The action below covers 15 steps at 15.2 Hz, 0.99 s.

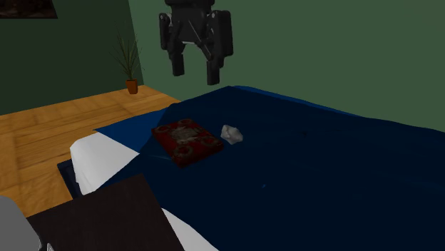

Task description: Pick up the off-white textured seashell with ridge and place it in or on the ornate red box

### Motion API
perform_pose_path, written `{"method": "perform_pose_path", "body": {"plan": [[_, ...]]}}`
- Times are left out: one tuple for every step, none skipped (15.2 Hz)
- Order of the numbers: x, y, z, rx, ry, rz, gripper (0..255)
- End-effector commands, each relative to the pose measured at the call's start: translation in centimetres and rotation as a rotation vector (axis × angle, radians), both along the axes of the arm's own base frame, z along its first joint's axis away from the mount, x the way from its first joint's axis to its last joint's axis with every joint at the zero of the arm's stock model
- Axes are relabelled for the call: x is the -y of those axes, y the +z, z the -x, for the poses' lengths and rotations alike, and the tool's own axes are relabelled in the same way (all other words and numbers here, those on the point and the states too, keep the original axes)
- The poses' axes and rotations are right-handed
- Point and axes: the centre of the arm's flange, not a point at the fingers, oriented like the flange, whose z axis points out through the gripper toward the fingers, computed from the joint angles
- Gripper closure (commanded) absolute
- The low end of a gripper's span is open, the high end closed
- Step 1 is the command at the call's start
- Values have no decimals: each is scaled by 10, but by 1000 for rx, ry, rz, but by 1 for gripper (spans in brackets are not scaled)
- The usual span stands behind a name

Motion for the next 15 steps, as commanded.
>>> {"method": "perform_pose_path", "body": {"plan": [[-7,-21,-12,18,13,-16,0],[-10,-31,-18,25,19,-24,0],[-14,-41,-24,32,26,-32,0],[-18,-51,-30,40,32,-39,0],[-21,-61,-36,47,39,-47,0],[-25,-71,-43,54,45,-55,0],[-29,-81,-49,61,52,-63,0],[-34,-90,-55,68,58,-70,0],[-38,-100,-61,76,65,-78,0],[-42,-109,-68,83,71,-86,0],[-47,-119,-74,90,77,-94,0],[-52,-128,-81,97,84,-101,0],[-56,-137,-87,104,90,-109,0],[-61,-147,-94,112,97,-117,0],[-66,-156,-100,119,103,-125,0]]}}
